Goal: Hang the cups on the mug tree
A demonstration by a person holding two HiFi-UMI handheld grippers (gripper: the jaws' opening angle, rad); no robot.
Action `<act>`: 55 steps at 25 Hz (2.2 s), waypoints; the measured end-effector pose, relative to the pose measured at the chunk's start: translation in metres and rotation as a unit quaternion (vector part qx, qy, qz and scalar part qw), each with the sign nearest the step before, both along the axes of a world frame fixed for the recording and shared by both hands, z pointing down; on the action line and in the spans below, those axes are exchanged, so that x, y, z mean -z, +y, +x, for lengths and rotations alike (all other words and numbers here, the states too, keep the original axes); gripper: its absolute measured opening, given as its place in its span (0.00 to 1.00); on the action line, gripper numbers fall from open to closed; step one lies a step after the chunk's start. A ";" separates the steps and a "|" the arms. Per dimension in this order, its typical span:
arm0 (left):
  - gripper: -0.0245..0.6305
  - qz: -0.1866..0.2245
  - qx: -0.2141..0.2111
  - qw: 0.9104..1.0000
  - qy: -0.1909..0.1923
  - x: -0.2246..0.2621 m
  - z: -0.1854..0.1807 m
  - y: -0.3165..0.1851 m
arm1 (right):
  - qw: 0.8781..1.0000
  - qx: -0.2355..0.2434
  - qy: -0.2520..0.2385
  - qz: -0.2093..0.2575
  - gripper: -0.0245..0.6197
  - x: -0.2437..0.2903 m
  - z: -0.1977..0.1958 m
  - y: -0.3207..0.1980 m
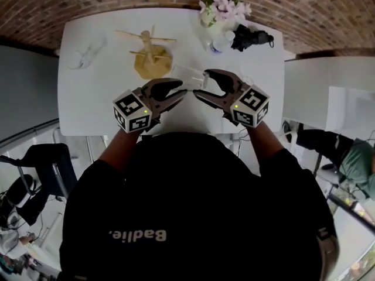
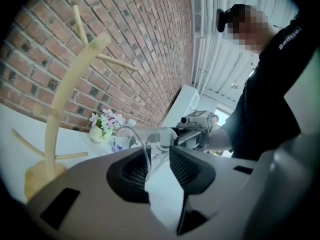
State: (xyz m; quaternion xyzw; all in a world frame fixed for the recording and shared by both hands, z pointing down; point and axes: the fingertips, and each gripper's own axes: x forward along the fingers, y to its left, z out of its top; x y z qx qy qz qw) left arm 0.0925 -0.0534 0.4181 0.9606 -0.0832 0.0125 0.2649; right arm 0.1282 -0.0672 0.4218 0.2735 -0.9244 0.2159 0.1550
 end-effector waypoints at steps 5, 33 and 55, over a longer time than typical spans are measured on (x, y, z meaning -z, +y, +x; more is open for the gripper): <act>0.25 -0.025 0.023 0.999 -0.007 -0.017 0.004 -0.015 | 0.999 -0.016 0.027 -0.008 0.53 -0.013 0.006 -0.012; 0.30 -0.067 0.103 0.990 0.063 -0.071 -0.008 -0.068 | 0.992 0.002 0.125 0.001 0.52 -0.051 -0.009 -0.067; 0.29 -0.080 0.127 0.982 0.118 -0.092 -0.034 -0.075 | 0.984 0.041 0.172 0.018 0.52 -0.068 -0.038 -0.077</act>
